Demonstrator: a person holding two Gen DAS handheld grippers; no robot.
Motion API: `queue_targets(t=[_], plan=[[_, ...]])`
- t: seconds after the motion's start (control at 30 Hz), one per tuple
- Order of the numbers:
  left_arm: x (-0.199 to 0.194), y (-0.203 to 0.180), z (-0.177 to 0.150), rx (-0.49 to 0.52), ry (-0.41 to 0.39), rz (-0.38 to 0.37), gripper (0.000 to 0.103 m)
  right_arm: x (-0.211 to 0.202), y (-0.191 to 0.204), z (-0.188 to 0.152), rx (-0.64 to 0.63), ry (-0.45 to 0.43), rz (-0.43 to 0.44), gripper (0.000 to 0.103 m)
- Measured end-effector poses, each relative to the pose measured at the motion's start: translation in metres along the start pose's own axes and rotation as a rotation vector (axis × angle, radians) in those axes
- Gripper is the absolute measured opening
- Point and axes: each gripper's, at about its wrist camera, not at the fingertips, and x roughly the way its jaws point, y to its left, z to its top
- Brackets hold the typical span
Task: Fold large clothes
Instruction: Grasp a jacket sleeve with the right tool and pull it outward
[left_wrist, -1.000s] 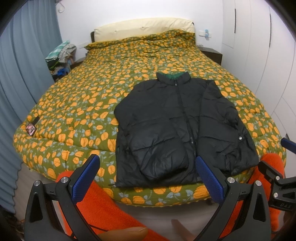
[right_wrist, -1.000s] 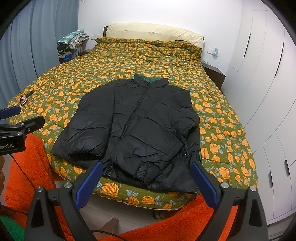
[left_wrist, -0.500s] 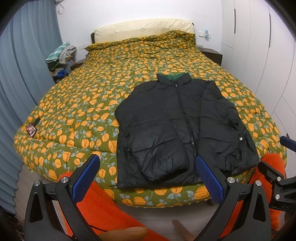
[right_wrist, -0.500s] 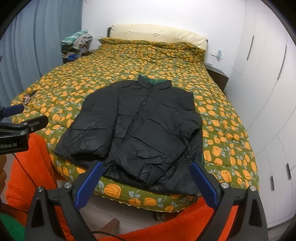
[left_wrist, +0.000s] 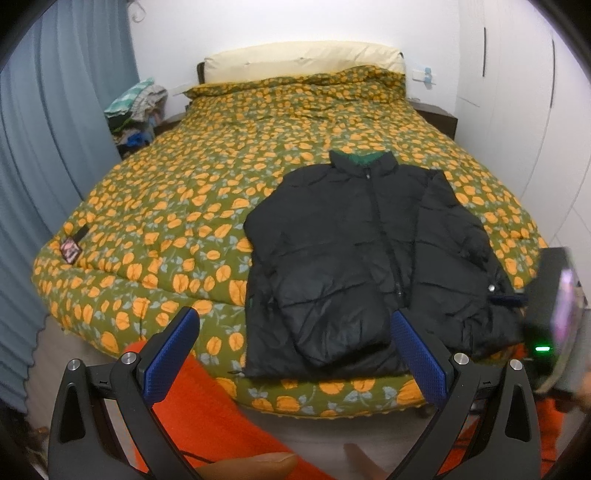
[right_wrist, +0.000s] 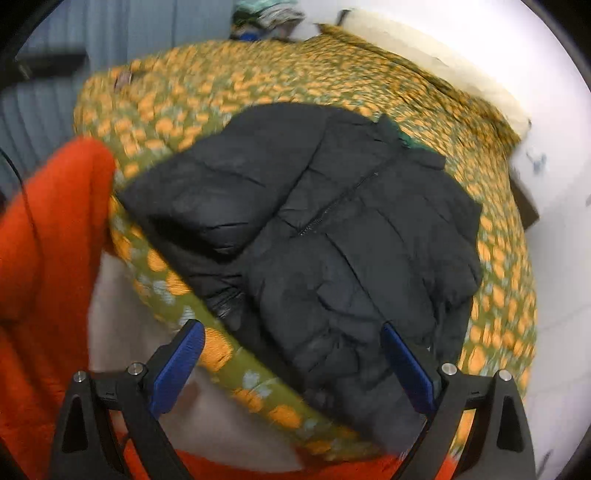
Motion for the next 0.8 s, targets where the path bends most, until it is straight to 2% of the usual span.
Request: queue_targets(t=[0.13,0.2,0.27,0.33,0.37,0.4,0.47,0.63,0.7,0.8], plan=[[0.002,0.004,-0.001,-0.01,0.005,-0.017,0.103,0.048,0.0,0.006,-0.009,0.012,0.002,0.097],[0.002,0.006,-0.002,-0.006,-0.001,-0.023,0.103,0.07,-0.004,0.005,0.016,0.021,-0.037,0.096],[0.003,0.007,-0.002,-0.004,-0.004,-0.027,0.103,0.085,-0.011,0.002,0.058,0.034,-0.036,0.079],[0.005,0.009,-0.002,-0.01,-0.004,-0.044,0.103,0.08,-0.021,0.002,0.117,0.012,0.01,0.041],[0.006,0.009,-0.002,-0.014,-0.005,-0.052,0.103,0.069,-0.029,0.002,0.159,-0.019,0.037,0.029],[0.008,0.01,-0.001,-0.017,-0.009,-0.059,0.103,0.054,-0.038,0.002,0.192,-0.055,0.025,0.017],[0.011,0.01,0.001,-0.028,-0.018,-0.065,0.103,0.023,-0.056,0.002,0.249,-0.129,-0.004,0.016],[0.021,0.006,0.009,-0.023,-0.001,-0.09,0.103,-0.078,-0.152,-0.021,0.48,-0.317,-0.14,0.015],[0.021,0.003,0.012,-0.012,-0.017,-0.08,0.103,-0.107,-0.192,-0.035,0.549,-0.354,-0.212,0.015],[0.021,0.001,0.015,-0.008,-0.027,-0.078,0.103,-0.134,-0.247,-0.067,0.615,-0.347,-0.365,0.015]])
